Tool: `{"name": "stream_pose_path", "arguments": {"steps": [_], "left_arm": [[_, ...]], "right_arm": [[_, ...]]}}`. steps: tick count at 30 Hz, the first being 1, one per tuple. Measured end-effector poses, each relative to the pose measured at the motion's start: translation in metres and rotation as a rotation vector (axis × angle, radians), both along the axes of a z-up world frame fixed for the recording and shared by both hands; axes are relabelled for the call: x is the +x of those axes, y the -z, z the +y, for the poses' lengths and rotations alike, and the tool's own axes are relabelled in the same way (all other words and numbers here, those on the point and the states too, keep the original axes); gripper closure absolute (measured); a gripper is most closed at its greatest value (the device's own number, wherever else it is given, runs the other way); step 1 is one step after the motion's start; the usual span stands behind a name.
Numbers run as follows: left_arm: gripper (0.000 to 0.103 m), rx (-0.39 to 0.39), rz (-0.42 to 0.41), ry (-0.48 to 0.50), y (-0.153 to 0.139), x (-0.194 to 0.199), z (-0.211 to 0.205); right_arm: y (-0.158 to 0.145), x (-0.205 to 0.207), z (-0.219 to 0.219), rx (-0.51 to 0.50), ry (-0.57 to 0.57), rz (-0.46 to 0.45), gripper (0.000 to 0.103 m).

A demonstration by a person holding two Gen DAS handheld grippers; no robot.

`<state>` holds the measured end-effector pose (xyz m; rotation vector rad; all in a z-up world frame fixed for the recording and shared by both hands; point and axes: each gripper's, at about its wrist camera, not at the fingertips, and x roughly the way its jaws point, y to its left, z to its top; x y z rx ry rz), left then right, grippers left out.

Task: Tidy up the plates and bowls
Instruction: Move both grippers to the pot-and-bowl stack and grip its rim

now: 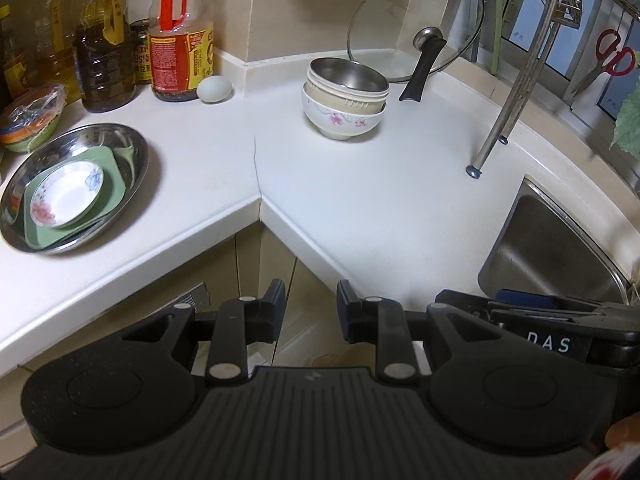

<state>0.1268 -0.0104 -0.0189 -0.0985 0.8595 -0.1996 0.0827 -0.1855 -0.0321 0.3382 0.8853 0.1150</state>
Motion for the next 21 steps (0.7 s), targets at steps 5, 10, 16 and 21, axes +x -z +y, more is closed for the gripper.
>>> {"name": "stream_pose_path", "arguments": {"steps": [5, 10, 16, 21], "left_arm": [[0.079, -0.008, -0.007, 0.014, 0.001, 0.024, 0.0], [0.079, -0.016, -0.002, 0.017, 0.003, 0.054, 0.004], [0.079, -0.024, -0.028, 0.023, -0.001, 0.096, 0.008], [0.079, -0.032, -0.05, 0.038, -0.007, 0.135, 0.008]], "right_arm": [[0.003, 0.019, -0.007, -0.001, 0.026, 0.005, 0.026], [0.009, 0.044, -0.014, -0.001, 0.049, 0.012, 0.026], [0.013, 0.079, -0.02, -0.024, 0.076, 0.0, 0.027], [0.011, 0.11, -0.029, -0.029, 0.112, -0.028, 0.027]]}}
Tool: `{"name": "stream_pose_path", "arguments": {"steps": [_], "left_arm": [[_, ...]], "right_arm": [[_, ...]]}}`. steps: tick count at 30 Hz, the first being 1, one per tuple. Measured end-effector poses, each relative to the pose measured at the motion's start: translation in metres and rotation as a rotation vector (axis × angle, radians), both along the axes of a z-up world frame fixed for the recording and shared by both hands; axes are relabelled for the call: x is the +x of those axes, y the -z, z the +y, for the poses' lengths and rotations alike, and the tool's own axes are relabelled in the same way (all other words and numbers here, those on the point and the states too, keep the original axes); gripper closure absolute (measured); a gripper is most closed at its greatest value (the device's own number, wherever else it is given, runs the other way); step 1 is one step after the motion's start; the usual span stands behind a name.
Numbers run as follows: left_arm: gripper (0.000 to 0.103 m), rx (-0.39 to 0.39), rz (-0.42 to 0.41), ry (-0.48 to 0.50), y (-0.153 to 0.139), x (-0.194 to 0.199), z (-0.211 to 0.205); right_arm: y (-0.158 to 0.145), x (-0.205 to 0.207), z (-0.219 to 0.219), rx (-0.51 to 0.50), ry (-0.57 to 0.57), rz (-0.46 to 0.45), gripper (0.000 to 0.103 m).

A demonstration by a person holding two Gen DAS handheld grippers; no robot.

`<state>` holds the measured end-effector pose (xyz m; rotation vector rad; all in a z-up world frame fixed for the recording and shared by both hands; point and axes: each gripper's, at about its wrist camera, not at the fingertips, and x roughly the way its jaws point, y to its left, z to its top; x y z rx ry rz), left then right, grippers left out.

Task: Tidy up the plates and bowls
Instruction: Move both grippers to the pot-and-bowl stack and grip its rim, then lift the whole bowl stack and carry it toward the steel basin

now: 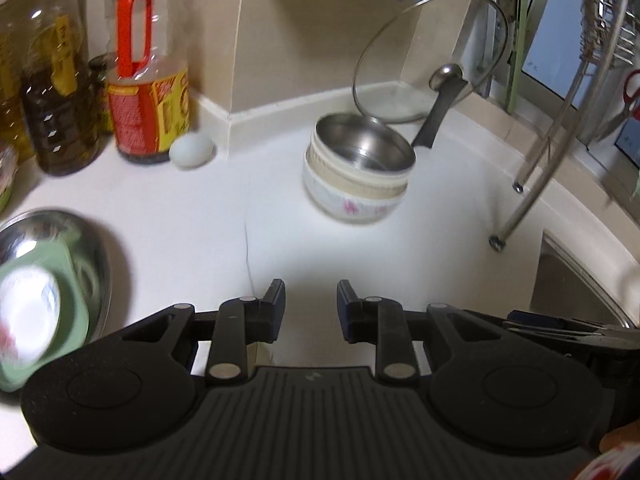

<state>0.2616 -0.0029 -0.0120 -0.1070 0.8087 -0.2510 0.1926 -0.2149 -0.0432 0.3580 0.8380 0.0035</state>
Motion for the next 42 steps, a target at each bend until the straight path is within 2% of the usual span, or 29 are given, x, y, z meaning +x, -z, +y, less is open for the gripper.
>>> {"name": "stream_pose_path", "arguments": {"steps": [10, 18, 23, 30, 37, 42], "left_arm": [[0.077, -0.033, -0.041, 0.039, -0.012, 0.064, -0.008], [0.076, -0.065, -0.051, 0.051, -0.013, 0.104, -0.013], [0.076, -0.061, -0.061, 0.061, -0.009, 0.127, -0.019], [0.076, -0.053, -0.029, 0.082, 0.005, 0.152, -0.026], [0.077, -0.064, 0.002, 0.105, 0.017, 0.165, -0.026], [0.083, -0.085, -0.004, 0.126, 0.02, 0.166, -0.025]], "right_arm": [[-0.016, 0.054, -0.02, 0.024, 0.076, -0.101, 0.027], [-0.021, 0.094, -0.016, 0.038, 0.063, -0.158, 0.028], [-0.017, 0.12, -0.013, 0.046, 0.048, -0.166, 0.038], [-0.006, 0.148, -0.018, 0.081, 0.059, -0.148, 0.05], [0.007, 0.16, -0.023, 0.121, 0.068, -0.124, 0.068], [0.01, 0.162, -0.023, 0.146, 0.063, -0.136, 0.079]]}}
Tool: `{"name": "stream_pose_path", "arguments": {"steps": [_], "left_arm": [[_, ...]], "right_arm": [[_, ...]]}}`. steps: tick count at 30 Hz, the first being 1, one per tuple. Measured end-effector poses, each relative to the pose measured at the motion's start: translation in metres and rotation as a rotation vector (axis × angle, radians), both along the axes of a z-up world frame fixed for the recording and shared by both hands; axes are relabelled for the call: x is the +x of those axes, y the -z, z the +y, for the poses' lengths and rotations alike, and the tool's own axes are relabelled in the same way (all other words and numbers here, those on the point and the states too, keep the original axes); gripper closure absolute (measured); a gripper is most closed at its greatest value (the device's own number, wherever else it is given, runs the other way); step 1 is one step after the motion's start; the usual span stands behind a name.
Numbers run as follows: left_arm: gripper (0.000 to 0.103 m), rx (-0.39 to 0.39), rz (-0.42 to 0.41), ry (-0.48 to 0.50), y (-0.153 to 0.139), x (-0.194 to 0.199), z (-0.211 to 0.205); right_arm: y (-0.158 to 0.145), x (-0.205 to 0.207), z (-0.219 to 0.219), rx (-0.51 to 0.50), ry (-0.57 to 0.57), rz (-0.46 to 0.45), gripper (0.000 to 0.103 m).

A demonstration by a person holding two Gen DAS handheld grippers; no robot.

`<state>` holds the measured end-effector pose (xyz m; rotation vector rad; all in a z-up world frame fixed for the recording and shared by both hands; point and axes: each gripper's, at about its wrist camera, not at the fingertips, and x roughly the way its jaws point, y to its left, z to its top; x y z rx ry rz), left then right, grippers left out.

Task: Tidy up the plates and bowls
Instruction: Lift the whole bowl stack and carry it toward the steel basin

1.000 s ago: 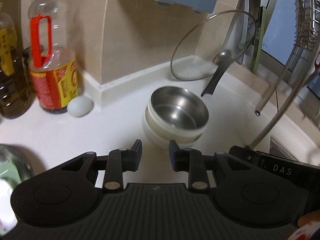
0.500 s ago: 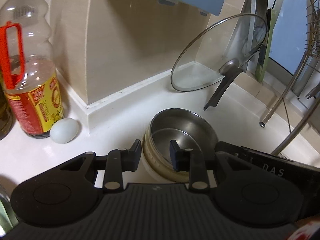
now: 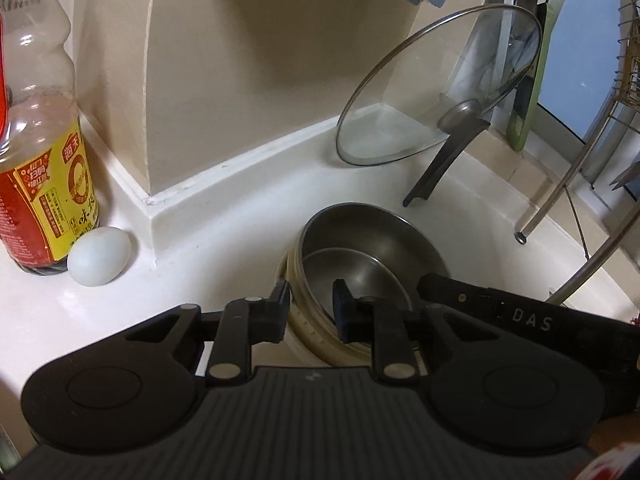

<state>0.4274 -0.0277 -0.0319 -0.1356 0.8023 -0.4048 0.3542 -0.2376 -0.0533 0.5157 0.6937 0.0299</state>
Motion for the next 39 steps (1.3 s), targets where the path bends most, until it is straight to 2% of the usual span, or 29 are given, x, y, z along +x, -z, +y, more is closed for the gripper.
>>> {"name": "stream_pose_path", "arguments": {"steps": [17, 27, 30, 32, 39], "left_arm": [[0.084, 0.01, -0.03, 0.025, 0.002, -0.002, 0.0], [0.084, -0.006, 0.011, 0.005, 0.001, 0.006, 0.001], [0.077, 0.001, 0.025, -0.01, 0.003, 0.011, 0.0], [0.076, -0.004, 0.041, -0.018, 0.005, 0.015, 0.001], [0.074, 0.012, 0.064, -0.015, 0.01, 0.023, -0.005]], "right_arm": [[-0.001, -0.008, 0.01, -0.064, -0.011, -0.029, 0.082], [-0.003, -0.002, 0.009, -0.061, 0.001, -0.001, 0.082], [-0.002, 0.002, 0.007, -0.066, 0.021, 0.014, 0.078], [0.0, 0.005, 0.005, -0.067, 0.027, 0.019, 0.066], [0.011, 0.017, 0.002, -0.033, 0.048, 0.075, 0.063]]}}
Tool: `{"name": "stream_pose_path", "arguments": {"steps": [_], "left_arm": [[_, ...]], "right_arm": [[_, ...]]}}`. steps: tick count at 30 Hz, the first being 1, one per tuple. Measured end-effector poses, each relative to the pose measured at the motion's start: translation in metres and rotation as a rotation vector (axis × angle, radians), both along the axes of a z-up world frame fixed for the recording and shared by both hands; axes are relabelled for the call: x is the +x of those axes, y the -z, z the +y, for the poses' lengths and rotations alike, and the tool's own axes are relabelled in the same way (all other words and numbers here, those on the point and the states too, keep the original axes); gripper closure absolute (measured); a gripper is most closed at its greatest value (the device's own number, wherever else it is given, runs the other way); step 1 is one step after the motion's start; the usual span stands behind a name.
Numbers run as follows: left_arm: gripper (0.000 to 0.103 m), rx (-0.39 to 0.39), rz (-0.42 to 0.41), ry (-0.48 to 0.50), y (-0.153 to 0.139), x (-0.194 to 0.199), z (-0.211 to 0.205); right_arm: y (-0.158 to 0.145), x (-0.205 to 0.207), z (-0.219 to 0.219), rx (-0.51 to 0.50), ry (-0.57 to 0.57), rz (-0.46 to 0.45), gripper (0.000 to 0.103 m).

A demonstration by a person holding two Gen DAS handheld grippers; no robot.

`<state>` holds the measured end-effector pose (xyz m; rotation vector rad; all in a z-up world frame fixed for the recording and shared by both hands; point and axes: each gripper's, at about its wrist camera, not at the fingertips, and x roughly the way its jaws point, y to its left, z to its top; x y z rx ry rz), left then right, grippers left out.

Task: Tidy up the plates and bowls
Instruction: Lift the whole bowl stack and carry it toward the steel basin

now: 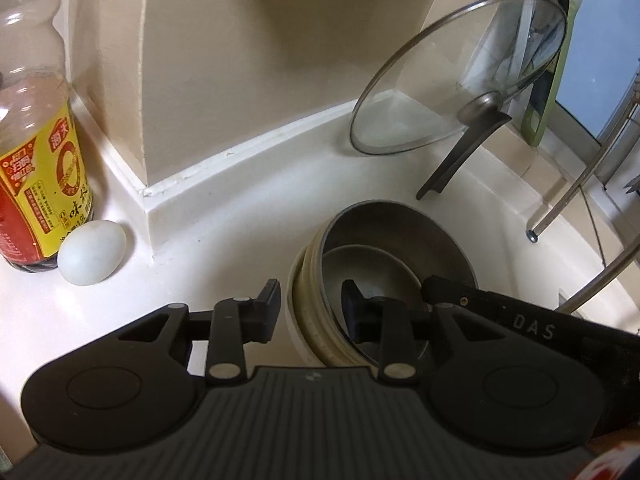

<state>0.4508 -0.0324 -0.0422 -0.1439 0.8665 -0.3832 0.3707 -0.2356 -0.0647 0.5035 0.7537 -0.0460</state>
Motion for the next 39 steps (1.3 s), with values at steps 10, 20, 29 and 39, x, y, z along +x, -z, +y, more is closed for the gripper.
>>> {"name": "stream_pose_path", "arguments": {"steps": [10, 20, 29, 39], "left_arm": [[0.074, 0.022, 0.01, 0.014, 0.008, 0.003, -0.007], [0.075, 0.028, 0.011, -0.023, 0.008, -0.011, 0.01], [0.075, 0.026, 0.025, -0.199, 0.006, -0.057, 0.064], [0.075, 0.037, 0.026, -0.379, 0.002, -0.119, 0.106]], "right_arm": [[0.013, 0.013, 0.001, 0.016, 0.003, 0.025, 0.072], [0.011, 0.008, 0.014, 0.022, -0.032, 0.04, 0.074], [0.012, -0.001, 0.062, 0.032, -0.22, 0.04, 0.074], [0.015, -0.017, 0.112, 0.018, -0.434, 0.037, 0.074]]}}
